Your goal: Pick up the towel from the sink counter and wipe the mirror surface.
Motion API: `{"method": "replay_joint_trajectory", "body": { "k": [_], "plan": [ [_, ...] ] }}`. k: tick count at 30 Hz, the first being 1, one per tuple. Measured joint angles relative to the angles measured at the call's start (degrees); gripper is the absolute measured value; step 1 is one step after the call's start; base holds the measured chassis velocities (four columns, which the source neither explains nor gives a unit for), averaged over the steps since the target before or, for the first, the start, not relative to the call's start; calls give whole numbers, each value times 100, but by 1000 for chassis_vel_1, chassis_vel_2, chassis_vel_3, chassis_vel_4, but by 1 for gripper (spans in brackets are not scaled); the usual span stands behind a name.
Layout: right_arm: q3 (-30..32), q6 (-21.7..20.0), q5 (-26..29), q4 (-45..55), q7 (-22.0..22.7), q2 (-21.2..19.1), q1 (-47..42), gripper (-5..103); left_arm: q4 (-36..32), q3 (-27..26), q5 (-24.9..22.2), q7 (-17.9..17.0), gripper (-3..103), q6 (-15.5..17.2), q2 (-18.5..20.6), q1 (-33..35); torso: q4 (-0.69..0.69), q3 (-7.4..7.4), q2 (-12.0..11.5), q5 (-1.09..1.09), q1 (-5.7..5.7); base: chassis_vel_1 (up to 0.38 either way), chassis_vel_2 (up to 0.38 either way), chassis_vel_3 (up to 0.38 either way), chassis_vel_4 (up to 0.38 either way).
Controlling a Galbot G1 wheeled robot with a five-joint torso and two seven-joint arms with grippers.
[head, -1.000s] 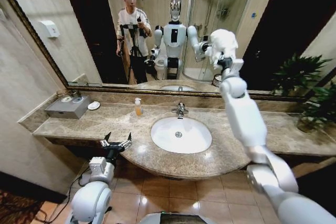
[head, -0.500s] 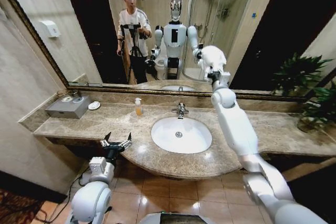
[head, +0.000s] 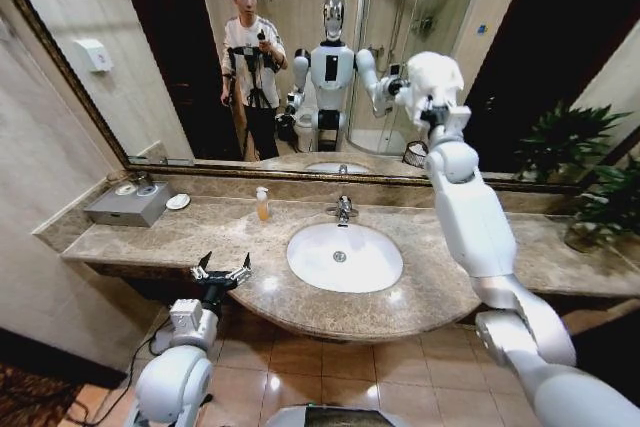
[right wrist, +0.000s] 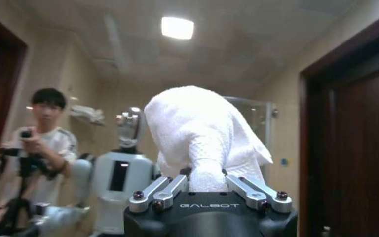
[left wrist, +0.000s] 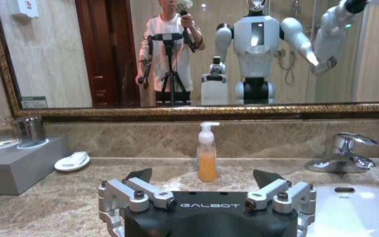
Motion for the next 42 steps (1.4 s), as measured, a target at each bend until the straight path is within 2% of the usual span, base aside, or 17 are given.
{"method": "replay_joint_trajectory", "body": {
  "k": [7, 14, 21, 28, 35, 39, 42],
  "plan": [
    [-83, 5, -67, -135, 32, 236, -471, 14, 0, 0, 0, 0, 100, 0, 0, 0, -1, 0, 0, 2, 0, 0, 0, 0, 0],
    [300, 37, 107, -67, 32, -28, -927, 14, 0, 0, 0, 0, 100, 0, 0, 0, -5, 0, 0, 4, 0, 0, 0, 0, 0],
    [178, 114, 273, 1, 49, -272, -473, 14, 0, 0, 0, 0, 100, 0, 0, 0, -2, 0, 0, 2, 0, 0, 0, 0, 0],
    [-222, 101, 507, 431, 144, -205, -322, 14, 0, 0, 0, 0, 100, 0, 0, 0, -2, 0, 0, 1, 0, 0, 0, 0, 0],
    [-421, 15, 593, 1003, 224, -233, -967, 14, 0, 0, 0, 0, 100, 0, 0, 0, -2, 0, 0, 1, 0, 0, 0, 0, 0],
    [-337, 35, 571, 1800, 443, -264, -1906, 14, 0, 0, 0, 0, 100, 0, -1, 0, -3, 0, 0, 2, 0, 0, 0, 0, 0],
    [-158, 99, 415, 2360, 445, -251, -2518, 14, 0, -1, 0, -1, 100, 0, -1, 0, 0, 0, 0, 1, 0, 0, 0, 0, 0]
  ]
}}
